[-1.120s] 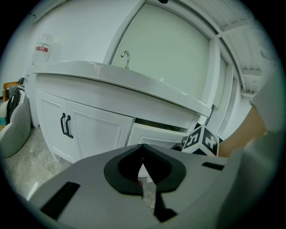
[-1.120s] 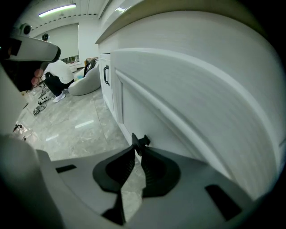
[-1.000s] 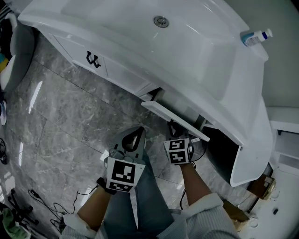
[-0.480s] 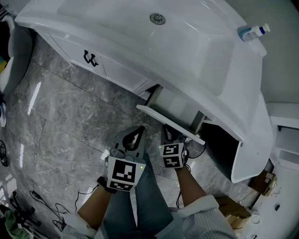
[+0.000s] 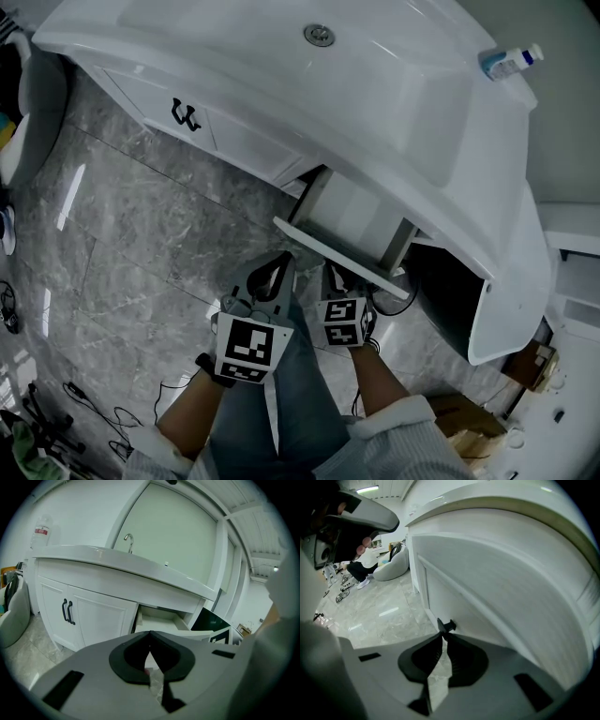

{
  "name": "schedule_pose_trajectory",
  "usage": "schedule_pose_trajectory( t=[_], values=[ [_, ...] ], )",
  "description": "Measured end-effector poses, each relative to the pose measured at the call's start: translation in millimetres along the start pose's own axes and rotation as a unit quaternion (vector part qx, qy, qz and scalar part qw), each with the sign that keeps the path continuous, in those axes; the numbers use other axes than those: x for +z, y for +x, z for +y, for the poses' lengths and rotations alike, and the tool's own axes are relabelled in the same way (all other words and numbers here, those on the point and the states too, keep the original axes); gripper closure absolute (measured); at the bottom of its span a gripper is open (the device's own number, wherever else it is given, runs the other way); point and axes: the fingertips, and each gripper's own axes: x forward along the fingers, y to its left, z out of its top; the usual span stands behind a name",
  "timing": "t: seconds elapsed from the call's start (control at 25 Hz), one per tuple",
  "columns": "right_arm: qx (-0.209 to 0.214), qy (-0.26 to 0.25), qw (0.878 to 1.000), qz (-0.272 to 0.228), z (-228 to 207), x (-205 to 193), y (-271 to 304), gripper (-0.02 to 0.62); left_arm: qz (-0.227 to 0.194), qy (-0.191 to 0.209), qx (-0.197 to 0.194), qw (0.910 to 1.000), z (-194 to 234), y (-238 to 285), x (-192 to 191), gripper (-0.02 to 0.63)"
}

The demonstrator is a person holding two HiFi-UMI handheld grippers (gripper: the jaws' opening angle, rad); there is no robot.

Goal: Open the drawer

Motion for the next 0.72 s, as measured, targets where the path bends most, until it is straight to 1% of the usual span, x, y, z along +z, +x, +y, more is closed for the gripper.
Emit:
schedule_pose_trajectory(
  t=[0.2, 0.36, 0.72],
  values=[
    [-0.005, -0.002, 1.000, -0.004, 0, -1, -3, 0.560, 0.002, -0.001, 0.002, 1.0000, -2, -4, -5, 0.591],
    [-0.010, 0.005, 1.000, -0.004, 1, -3, -1, 0.560, 0.004, -0.001, 0.004, 1.0000, -4, -7, -9, 0.591],
    [-0.017, 0.048, 0.999, -0.004, 1, -7, 6, 0.543, 0.005, 0.006, 0.007, 0.9999, -8, -17, -13, 0.591]
  ],
)
